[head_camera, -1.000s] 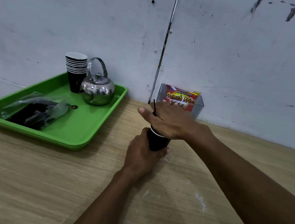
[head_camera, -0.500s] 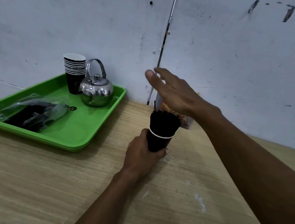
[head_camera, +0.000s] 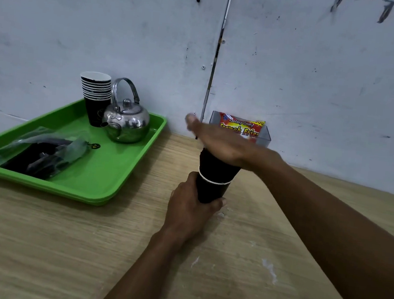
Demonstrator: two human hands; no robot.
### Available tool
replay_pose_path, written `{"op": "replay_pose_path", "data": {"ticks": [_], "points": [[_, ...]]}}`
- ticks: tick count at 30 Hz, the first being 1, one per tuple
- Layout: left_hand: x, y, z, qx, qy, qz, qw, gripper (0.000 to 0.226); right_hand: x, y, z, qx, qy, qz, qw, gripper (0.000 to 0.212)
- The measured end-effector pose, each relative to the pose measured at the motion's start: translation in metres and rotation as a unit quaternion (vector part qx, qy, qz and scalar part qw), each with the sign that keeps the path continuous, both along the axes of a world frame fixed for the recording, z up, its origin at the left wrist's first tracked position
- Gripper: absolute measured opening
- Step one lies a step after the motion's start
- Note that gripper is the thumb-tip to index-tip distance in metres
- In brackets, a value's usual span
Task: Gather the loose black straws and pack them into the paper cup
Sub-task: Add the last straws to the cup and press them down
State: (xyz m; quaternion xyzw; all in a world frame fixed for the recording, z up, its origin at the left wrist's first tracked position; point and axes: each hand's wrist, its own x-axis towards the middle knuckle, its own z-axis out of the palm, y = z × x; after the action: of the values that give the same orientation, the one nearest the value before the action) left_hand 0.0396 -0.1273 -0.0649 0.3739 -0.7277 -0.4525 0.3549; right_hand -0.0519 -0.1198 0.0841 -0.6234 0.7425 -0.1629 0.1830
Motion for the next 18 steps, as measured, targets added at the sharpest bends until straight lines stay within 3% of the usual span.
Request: {"op": "replay_pose_path", "data": {"ticks": [3, 6, 10, 11, 15, 18], "points": [[-0.001, -0.001, -0.001, -0.008, -0.003, -0.001, 1.0, 0.059, -0.008, 0.001, 0.004, -0.069, -0.012, -0.058, 0.996, 0.076], [0.0, 0.0, -0.001, -0.016, -0.001, -0.008, 1.0, 0.059, -0.007, 0.006, -0.016, 0.03, 0.063, -0.05, 0.996, 0.081], [0.001, -0.001, -0.002, -0.021, 0.006, -0.009, 1.0, 0.062, -0.012, 0.0, -0.013, 0.023, -0.069, -0.084, 0.994, 0.087], [0.0, -0.001, -0.002, -0.023, 0.007, -0.009, 1.0, 0.062, -0.013, -0.001, -0.01, 0.007, -0.068, -0.094, 0.993, 0.087], [0.0, 0.0, 0.0, -0.023, 0.012, -0.013, 1.0, 0.06, -0.009, 0.008, -0.024, 0.002, 0.046, -0.055, 0.997, 0.079], [0.002, 0.001, 0.001, -0.028, 0.017, -0.012, 0.999, 0.061, -0.011, 0.015, -0.027, -0.047, -0.036, -0.056, 0.997, 0.075]]}}
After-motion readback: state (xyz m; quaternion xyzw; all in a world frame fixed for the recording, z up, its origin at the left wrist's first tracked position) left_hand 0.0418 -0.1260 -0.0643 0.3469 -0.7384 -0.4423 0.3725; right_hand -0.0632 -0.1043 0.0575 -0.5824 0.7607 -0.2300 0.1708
